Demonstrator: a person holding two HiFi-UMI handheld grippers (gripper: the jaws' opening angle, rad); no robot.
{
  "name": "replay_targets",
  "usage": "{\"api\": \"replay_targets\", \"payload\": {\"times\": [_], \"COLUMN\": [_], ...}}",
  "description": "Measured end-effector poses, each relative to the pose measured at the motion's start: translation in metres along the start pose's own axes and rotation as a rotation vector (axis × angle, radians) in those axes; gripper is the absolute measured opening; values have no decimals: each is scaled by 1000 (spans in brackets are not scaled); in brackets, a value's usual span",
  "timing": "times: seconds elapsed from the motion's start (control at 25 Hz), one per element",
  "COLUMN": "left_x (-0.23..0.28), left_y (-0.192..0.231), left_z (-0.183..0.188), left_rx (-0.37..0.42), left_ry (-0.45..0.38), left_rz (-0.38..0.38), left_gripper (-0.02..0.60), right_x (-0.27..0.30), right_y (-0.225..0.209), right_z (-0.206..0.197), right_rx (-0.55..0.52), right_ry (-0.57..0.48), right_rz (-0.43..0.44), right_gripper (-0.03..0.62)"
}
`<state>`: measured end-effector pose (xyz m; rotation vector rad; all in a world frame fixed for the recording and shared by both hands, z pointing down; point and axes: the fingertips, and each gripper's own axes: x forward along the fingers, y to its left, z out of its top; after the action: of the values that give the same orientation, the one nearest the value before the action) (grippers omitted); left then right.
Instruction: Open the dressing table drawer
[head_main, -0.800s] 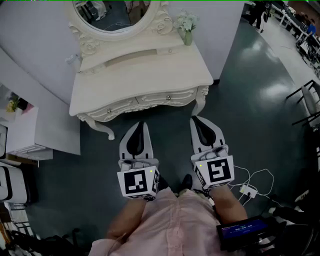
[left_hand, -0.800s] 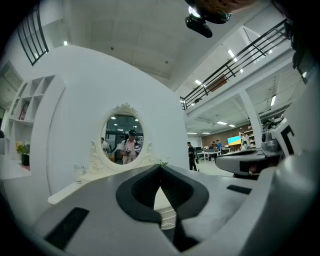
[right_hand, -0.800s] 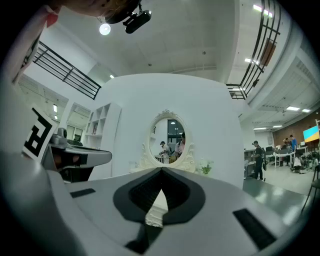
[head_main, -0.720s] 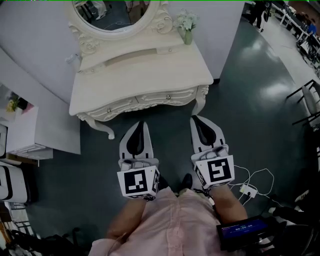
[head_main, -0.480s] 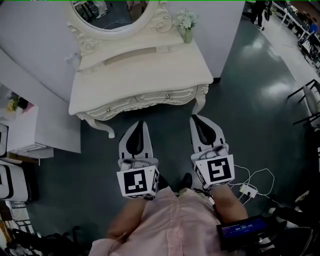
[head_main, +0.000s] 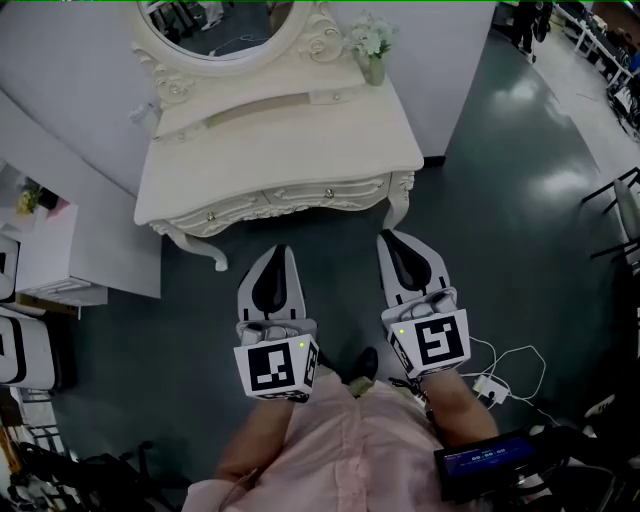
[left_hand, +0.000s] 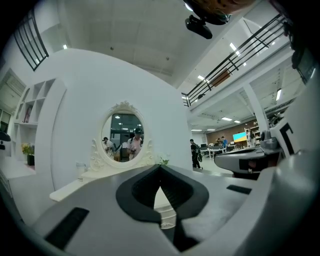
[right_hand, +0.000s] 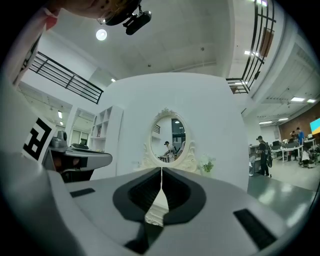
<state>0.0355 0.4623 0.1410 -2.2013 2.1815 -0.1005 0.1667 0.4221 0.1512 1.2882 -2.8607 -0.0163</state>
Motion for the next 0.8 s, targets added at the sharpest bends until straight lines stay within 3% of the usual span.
{"api": "replay_targets", "payload": {"times": [0.4, 0.8], "left_x": [28, 107], "left_y": [13, 54], "left_z": [-22, -26], "left_rx": [-6, -20], "left_ry": [31, 20], "left_rz": [37, 0], "left_gripper": [21, 21], "right_x": [31, 107], "right_y": [-15, -36], "right_z": [-22, -29], "right_rx": [-2, -6], "right_ry": [37, 48], "right_rz": [18, -25], "right_gripper": [18, 18]}}
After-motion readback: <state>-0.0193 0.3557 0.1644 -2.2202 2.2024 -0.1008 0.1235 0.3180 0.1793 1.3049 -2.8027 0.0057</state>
